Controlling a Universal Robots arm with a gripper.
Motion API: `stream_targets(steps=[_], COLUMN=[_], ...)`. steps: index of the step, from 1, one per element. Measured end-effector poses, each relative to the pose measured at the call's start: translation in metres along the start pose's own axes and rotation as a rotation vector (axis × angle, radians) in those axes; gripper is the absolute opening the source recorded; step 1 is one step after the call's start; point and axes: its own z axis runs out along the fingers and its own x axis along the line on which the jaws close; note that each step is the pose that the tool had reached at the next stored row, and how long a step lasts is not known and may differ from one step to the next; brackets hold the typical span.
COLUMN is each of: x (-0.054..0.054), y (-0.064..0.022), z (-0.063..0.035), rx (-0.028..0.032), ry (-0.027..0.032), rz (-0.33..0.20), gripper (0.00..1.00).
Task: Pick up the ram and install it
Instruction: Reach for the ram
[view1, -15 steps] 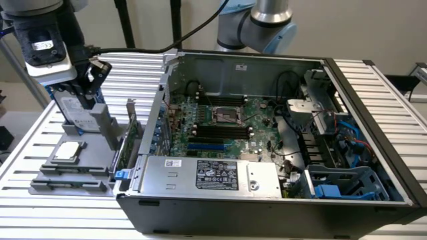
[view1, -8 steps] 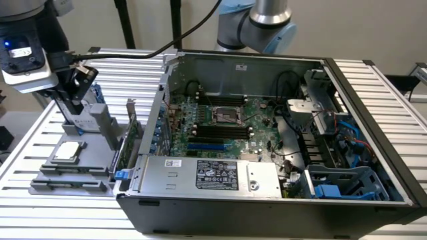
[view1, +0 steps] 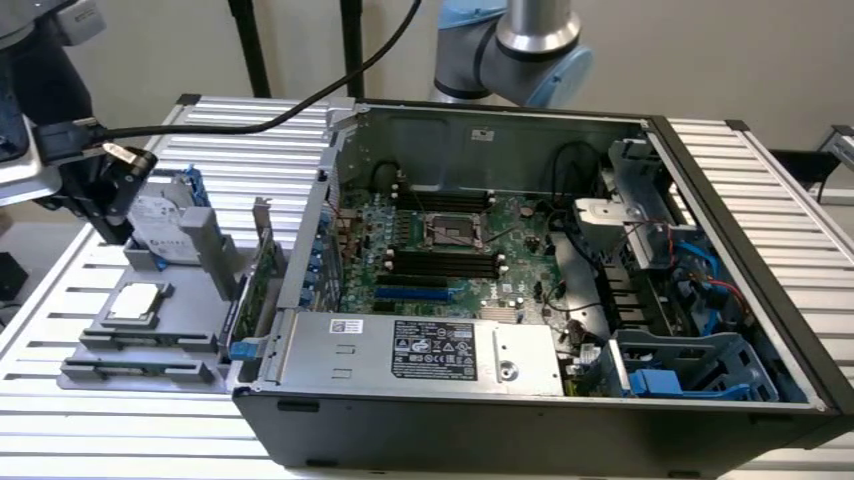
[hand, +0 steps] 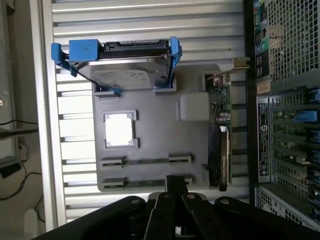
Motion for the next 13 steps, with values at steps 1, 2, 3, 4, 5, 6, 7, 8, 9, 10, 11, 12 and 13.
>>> stream_targets(steps=[1, 2, 3, 4, 5, 6, 7, 8, 9, 10, 11, 12, 13], x=[0.003, 0.006, 0.008, 0.010, 0.012, 0.014, 0.016, 0.017, 0.019, 0.020, 0.022, 0.023, 0.023], y=[-0.0019, -0.0038, -0.0055, -0.0072, -0.0087, -0.0103, -0.0118, -0.0132, -0.0145, -0.0158, -0.0171, -0.0183, -0.0194], z=[0.0005, 0.0010, 0.0016, 0.0022, 0.0028, 0.0035, 0.0041, 0.0048, 0.0054, 0.0060, 0.0066, 0.0070, 0.0073], rx=[0.0000, 0.0000, 0.0000, 0.0000, 0.0001, 0.0001, 0.0003, 0.0004, 0.0006, 0.0010, 0.0014, 0.0021, 0.0031], ry=[0.0000, 0.0001, 0.0002, 0.0006, 0.0011, 0.0019, 0.0029, 0.0040, 0.0051, 0.0063, 0.0073, 0.0083, 0.0086], rz=[0.000, 0.000, 0.000, 0.000, 0.000, 0.000, 0.000, 0.000, 0.000, 0.000, 0.000, 0.000, 0.000], gripper=[0.11, 0.11, 0.11, 0.11, 0.11, 0.11, 0.11, 0.11, 0.11, 0.11, 0.11, 0.11, 0.11])
